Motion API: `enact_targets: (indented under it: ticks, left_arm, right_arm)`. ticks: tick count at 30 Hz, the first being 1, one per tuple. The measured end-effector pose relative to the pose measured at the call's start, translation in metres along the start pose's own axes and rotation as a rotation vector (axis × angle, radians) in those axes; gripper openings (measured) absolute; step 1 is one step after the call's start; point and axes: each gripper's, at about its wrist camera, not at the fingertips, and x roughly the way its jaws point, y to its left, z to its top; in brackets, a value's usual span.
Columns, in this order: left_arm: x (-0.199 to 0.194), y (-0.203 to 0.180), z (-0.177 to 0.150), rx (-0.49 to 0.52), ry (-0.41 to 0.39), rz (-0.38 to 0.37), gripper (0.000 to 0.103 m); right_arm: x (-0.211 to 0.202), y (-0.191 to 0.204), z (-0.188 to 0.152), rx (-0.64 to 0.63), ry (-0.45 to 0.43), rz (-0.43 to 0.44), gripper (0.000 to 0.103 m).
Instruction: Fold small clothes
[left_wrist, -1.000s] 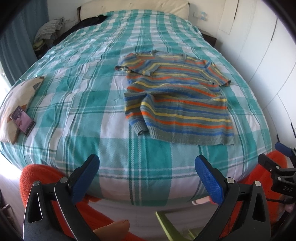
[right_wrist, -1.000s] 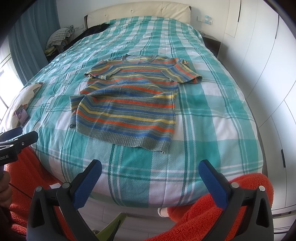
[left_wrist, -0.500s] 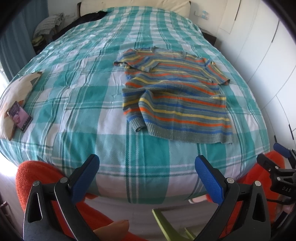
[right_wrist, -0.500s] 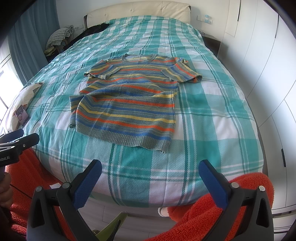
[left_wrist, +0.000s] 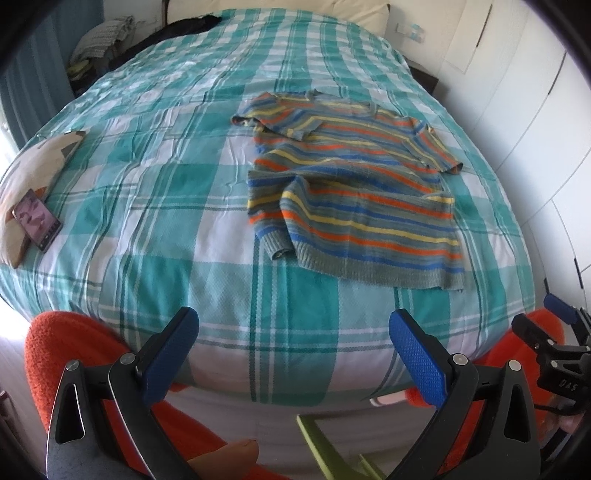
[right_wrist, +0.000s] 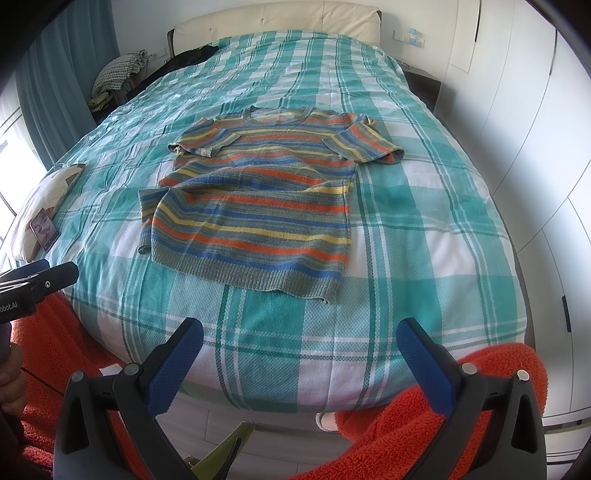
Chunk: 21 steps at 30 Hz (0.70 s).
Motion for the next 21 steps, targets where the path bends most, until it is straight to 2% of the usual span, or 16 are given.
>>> enact_targets:
  ticks: [6,9,11,13,16,18,21]
  left_arm:
    - [0.009,0.005,-0.003,-0.007,0.042,-0.001,0.103]
    - [0.021,0.020,-0.004,-0.087,0.116,-0.030,0.103]
    - [0.030,0.035,-0.004,-0.133,0.134,-0.046,0.103]
    - [0.039,0.059,-0.002,-0.195,0.142,-0.030,0.102]
    - [0.053,0.109,0.001,-0.331,0.134,-0.058,0.102]
    - [0.068,0.130,0.002,-0.389,0.157,-0.111,0.101]
    - [0.096,0.136,0.006,-0.414,0.199,-0.198,0.100]
  right_arm:
    - [0.001,0.000,-0.001,0.000,0.001,0.000,0.103]
    - [0.001,0.000,0.000,0.001,0.001,0.001,0.103]
    - [0.002,-0.001,-0.001,0.003,0.001,0.008,0.103]
    - [0.006,-0.008,-0.001,0.017,-0.010,0.037,0.103]
    - [0.015,-0.043,0.002,0.128,-0.008,0.034,0.103]
    - [0.027,-0.076,0.003,0.247,0.004,0.032,0.103]
    - [0.051,-0.112,0.000,0.396,0.033,0.117,0.103]
